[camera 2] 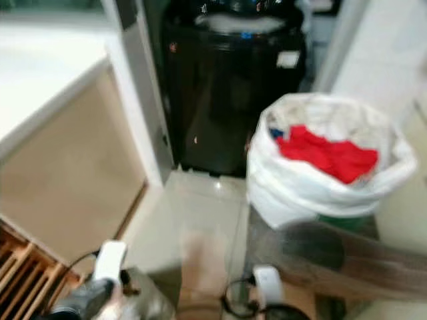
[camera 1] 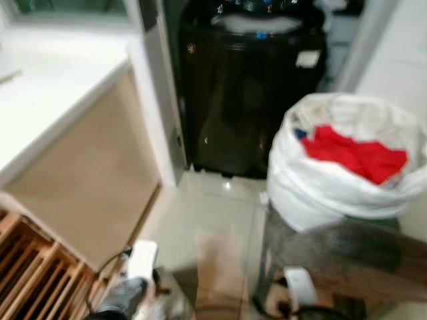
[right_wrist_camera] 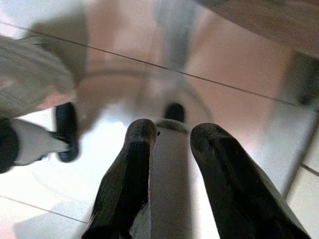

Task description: Clothes washing

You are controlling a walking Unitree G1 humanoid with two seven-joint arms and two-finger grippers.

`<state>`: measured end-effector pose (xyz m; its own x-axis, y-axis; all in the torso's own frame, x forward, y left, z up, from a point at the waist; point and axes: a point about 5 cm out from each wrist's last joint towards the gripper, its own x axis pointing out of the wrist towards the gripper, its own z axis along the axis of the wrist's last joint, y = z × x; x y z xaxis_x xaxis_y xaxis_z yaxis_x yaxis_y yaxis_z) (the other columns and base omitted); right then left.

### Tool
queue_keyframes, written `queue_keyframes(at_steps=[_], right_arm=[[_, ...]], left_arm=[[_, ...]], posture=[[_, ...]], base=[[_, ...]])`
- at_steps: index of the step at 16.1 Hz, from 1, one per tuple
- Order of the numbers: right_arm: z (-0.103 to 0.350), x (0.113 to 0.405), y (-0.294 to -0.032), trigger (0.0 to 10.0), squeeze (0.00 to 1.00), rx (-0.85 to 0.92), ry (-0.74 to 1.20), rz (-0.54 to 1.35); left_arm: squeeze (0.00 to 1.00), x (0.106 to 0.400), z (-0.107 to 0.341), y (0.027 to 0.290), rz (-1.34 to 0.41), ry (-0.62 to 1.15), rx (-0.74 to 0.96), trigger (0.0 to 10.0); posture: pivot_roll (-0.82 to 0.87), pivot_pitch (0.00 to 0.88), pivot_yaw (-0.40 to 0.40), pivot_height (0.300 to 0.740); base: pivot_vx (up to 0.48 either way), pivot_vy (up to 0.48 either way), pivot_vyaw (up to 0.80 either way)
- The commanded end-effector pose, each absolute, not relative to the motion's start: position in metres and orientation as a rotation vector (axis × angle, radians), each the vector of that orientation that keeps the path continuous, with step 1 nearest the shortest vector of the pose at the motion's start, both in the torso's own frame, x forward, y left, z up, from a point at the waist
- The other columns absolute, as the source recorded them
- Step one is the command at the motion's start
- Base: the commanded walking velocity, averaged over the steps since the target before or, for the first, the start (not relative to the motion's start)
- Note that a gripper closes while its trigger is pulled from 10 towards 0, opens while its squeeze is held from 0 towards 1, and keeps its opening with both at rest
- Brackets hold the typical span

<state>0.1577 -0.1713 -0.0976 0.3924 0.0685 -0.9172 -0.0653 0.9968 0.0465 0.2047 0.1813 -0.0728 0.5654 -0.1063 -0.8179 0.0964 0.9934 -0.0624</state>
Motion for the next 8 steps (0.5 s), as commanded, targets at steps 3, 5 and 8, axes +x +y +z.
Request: queue_keyframes(at_steps=[3,5,8], right_arm=[[-0.090,0.177,-0.157,10.0,0.00,-0.048,1.065,0.151],[-0.089,0.180,-0.158,10.0,0.00,-0.052,1.064,0.146],[-0.091,0.176,-0.154,10.0,0.00,-0.060,1.073,0.147]], left_arm=[[0.00,0.218,-0.063,0.188,-0.132,0.877,0.025,10.0],[0.00,0.218,-0.063,0.188,-0.132,0.877,0.025,10.0],[0.00,0.218,-0.063,0.187,-0.130,0.877,0.020,10.0]], posture=[[0.00,0.000,0.042,0.740],[0.00,0.000,0.041,0.740],[-0.01,0.000,0.041,0.740]], base=[[0.000,0.000,0.00],[0.000,0.000,0.00],[0.000,0.000,0.00]])
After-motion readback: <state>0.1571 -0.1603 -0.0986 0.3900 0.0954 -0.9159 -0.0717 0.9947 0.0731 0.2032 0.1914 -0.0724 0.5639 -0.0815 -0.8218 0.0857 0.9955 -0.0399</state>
